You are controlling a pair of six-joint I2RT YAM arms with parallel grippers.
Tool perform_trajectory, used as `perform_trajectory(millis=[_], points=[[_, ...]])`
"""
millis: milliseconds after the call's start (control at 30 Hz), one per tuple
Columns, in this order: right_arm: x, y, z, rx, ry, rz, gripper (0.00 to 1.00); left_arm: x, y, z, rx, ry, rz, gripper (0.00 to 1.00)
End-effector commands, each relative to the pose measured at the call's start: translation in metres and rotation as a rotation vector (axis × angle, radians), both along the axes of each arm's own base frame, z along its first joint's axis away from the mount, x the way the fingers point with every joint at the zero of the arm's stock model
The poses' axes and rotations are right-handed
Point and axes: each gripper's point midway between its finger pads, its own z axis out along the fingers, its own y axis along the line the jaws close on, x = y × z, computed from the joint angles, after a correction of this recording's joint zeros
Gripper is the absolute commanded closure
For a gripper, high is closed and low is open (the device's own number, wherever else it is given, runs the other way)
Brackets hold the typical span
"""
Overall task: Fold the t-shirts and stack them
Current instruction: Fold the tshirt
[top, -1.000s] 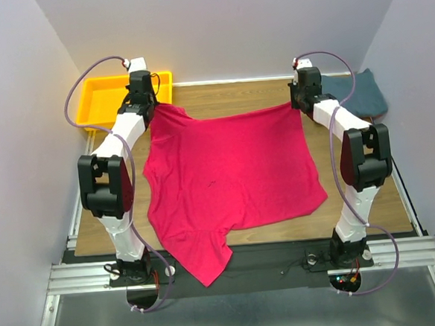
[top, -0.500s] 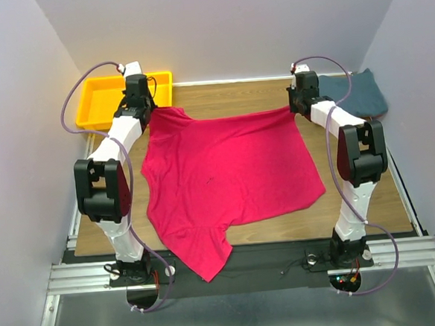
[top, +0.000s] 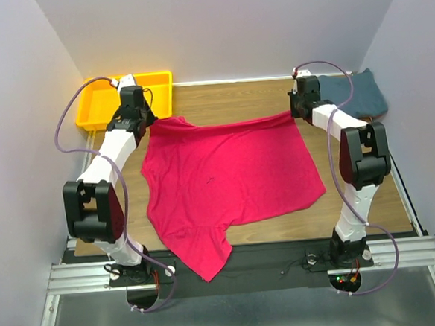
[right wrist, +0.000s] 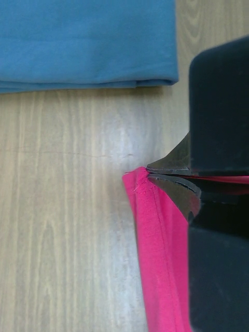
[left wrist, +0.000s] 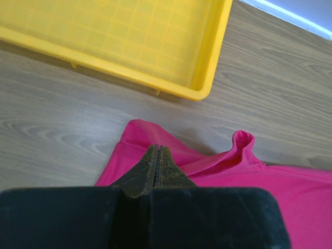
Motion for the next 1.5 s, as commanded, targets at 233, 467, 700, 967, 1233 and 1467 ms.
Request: perform_trajectory(millis=[233, 467, 700, 967, 1233, 1467], points=[[-0.025, -0.016, 0.049, 0.001, -0.106, -0.059, 0.99, -0.064, -0.013, 0.014, -0.192, -0.040, 0.006, 1.00], [-0.047, -0.019, 0.026, 0.026, -0.055, -0.105, 0.99, -0.096, -0.021, -0.016, -0.320, -0.007, 0.042, 1.00], [-0.059, -0.014, 0.014, 0.064, -0.029, -0.109, 0.99, -0.130, -0.022, -0.047, -0.448, -0.007, 0.119, 1.00], [-0.071, -0.013, -0.004, 0.097, 0.010, -0.139, 0.99, -0.148, -0.038, -0.078, -0.567, 0.048, 0.110, 1.00], [-0.084, -0.011, -0.019, 0.125, 0.047, -0.147, 0.89, -0.169, -0.036, -0.088, -0.585, 0.043, 0.112, 0.71], [-0.098, -0.021, -0.009, 0.108, 0.021, -0.201, 0.63, -0.164, -0.016, -0.067, -0.460, -0.022, 0.131, 0.25]])
